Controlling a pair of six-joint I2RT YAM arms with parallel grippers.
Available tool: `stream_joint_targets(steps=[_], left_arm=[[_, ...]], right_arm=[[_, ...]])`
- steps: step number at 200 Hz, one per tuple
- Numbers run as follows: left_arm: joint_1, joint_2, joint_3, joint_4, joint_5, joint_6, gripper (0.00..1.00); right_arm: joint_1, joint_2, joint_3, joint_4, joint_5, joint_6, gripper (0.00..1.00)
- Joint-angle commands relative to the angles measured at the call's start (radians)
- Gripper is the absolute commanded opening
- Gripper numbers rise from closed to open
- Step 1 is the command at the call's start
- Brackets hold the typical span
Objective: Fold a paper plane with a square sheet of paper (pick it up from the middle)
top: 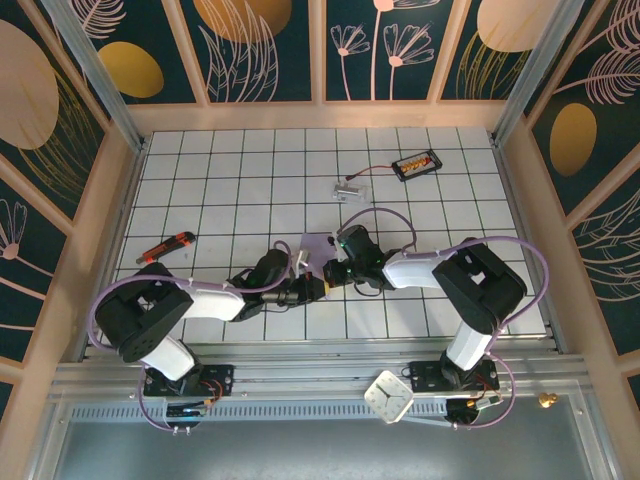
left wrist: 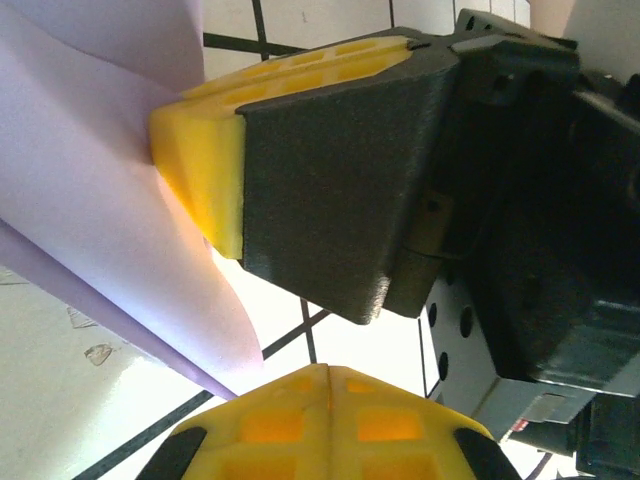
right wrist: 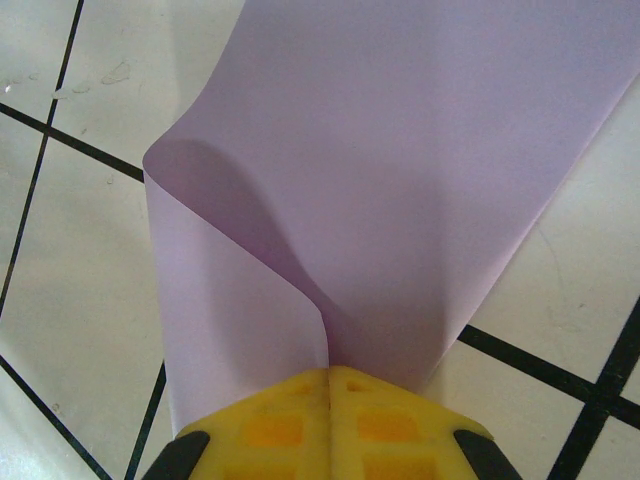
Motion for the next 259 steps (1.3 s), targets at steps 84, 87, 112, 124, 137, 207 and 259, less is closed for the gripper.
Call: stream_joint_targets(steps=[84, 87, 112, 124, 137, 207, 259], left_arm=[[-0.006, 0.074, 0.032, 0.041, 0.023, -0.013, 0.0], [-0.007, 0.075, 0.033, 0.037, 0.023, -0.013, 0.0], [-0.007, 0.078, 0.035, 0.002, 0.019, 0.0, 0.0], [-0.007, 0.084, 0.035, -0.01, 0.019, 0.004, 0.0], [-0.007, 0.092, 0.039, -0.023, 0.023, 0.01, 0.0], [-0.007, 0.11, 0.042, -0.066, 0.033, 0.04, 0.0], [-0.007, 0.129, 0.03, -0.066, 0.038, 0.043, 0.0]], right_arm=[[0.002, 0.03, -0.034, -0.081, 0.048, 0.003, 0.0], [0.002, 0.03, -0.035, -0.08, 0.048, 0.004, 0.0], [0.001, 0.03, -0.034, -0.079, 0.048, 0.004, 0.0], [0.002, 0.031, -0.034, -0.078, 0.048, 0.002, 0.0], [0.002, 0.033, -0.033, -0.077, 0.045, 0.002, 0.0], [0.002, 0.035, -0.031, -0.08, 0.042, -0.003, 0.0], [0.002, 0.034, -0.033, -0.083, 0.039, -0.002, 0.0]])
